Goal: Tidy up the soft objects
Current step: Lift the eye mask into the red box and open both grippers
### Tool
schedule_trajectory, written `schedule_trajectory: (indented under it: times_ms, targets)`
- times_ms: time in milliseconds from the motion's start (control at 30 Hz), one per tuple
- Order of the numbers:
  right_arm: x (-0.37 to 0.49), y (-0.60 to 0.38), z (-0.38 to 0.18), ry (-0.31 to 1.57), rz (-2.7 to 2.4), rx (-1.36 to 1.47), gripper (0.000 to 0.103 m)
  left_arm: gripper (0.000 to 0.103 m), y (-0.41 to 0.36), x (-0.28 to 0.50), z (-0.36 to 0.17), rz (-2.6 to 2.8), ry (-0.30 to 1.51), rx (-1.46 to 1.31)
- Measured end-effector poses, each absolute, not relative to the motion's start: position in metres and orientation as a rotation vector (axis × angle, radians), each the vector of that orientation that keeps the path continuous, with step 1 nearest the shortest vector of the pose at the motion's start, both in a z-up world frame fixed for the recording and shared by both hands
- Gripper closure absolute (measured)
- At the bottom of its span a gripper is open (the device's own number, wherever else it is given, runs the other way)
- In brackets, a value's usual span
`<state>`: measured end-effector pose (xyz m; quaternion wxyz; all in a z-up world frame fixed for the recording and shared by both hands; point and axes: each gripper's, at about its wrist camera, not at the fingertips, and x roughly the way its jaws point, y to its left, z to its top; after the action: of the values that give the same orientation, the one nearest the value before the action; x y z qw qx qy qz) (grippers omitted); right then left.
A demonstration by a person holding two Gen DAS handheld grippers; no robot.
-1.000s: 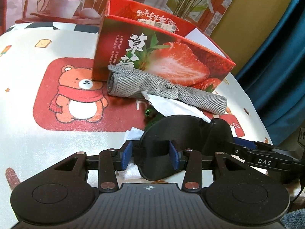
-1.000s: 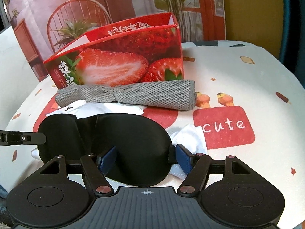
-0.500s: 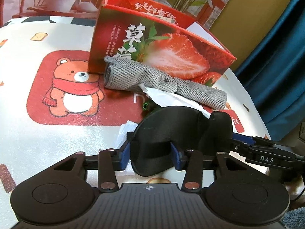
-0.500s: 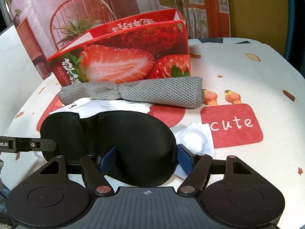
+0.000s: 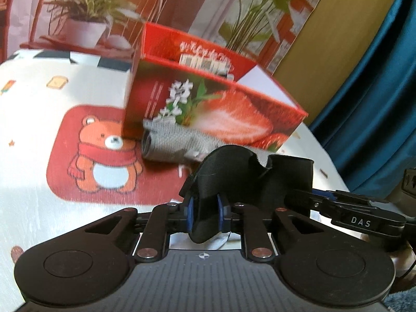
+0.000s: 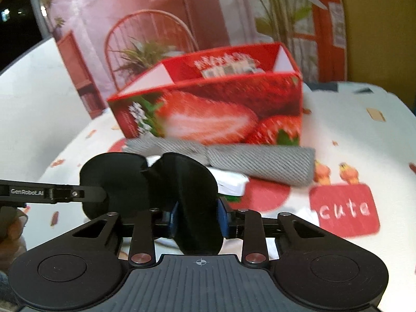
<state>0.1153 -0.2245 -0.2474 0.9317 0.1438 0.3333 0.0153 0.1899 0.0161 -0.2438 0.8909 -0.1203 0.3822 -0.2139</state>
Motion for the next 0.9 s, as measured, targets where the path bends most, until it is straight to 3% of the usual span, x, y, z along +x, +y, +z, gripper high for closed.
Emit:
schedule_trajectory:
  times_ms: [900]
  targets:
    - [0.15, -0.231, -0.192, 0.521, 0.091, 0.322, 0.077, 0.087, 0.027, 0.193, -0.181, -0.432, 0.577, -0.248]
